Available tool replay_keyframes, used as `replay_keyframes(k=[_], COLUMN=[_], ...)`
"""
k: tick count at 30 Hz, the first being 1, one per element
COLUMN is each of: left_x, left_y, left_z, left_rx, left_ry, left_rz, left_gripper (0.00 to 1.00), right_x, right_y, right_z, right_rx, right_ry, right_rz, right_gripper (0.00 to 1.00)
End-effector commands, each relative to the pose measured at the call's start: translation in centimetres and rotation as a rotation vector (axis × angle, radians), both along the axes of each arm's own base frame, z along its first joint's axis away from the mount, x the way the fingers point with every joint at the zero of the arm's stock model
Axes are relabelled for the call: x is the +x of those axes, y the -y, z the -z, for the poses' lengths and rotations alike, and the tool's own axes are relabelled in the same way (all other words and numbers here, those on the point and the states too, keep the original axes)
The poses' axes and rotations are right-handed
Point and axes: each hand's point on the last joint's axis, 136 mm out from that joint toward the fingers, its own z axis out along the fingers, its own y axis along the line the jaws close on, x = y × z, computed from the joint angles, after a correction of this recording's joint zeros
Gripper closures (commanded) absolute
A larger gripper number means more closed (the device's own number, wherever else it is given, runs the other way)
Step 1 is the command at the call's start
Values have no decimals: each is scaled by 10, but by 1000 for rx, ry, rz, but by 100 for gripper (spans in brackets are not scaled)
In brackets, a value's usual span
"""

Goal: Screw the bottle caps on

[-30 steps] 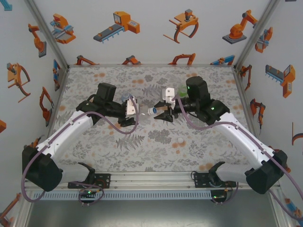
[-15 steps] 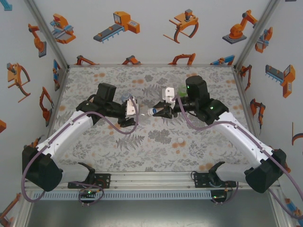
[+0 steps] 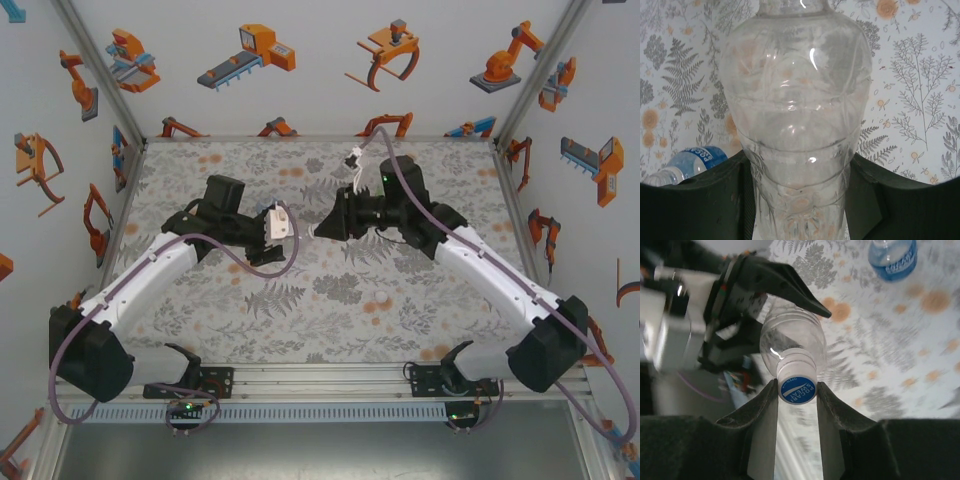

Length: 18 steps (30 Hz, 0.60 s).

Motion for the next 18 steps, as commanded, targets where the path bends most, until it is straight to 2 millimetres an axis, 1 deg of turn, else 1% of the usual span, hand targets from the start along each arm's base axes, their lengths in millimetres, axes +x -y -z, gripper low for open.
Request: replay_keyframes(k=[1,3,5,7,8,11,13,15,18], left_x=[-6,-5,-5,-5,-5,-6,-6,-7,-7], left_y=[16,15,15,15,15,15,15,15,15], left_z=[-20,-20,-20,-19,-20,-19,-21,-20,-19], left_rx=[-89,-88,-87,-85,-88,-87,-91,-88,-85], left_ry=[25,26,28,25,25,23,28,26,23], left_rz=[63,60,58,58,58,60,62,64,69], left_gripper=[100,100,100,100,100,100,100,100,100], right_x=[17,18,20,24,25,27,29,32,29], right_y=[2,3,4,6,6,6,8,13,19], right_z=[28,35,35,31,28,15,2,-11,-31], right_rx=[68,43,43,46,46,45,51,57,38], right_ry=[-546,-622,-623,-596,-577,-489,-388,-276,-57], right_rz=[282,318,335,346,341,286,223,174,78], right_gripper=[100,100,100,100,96,74,59,51,45])
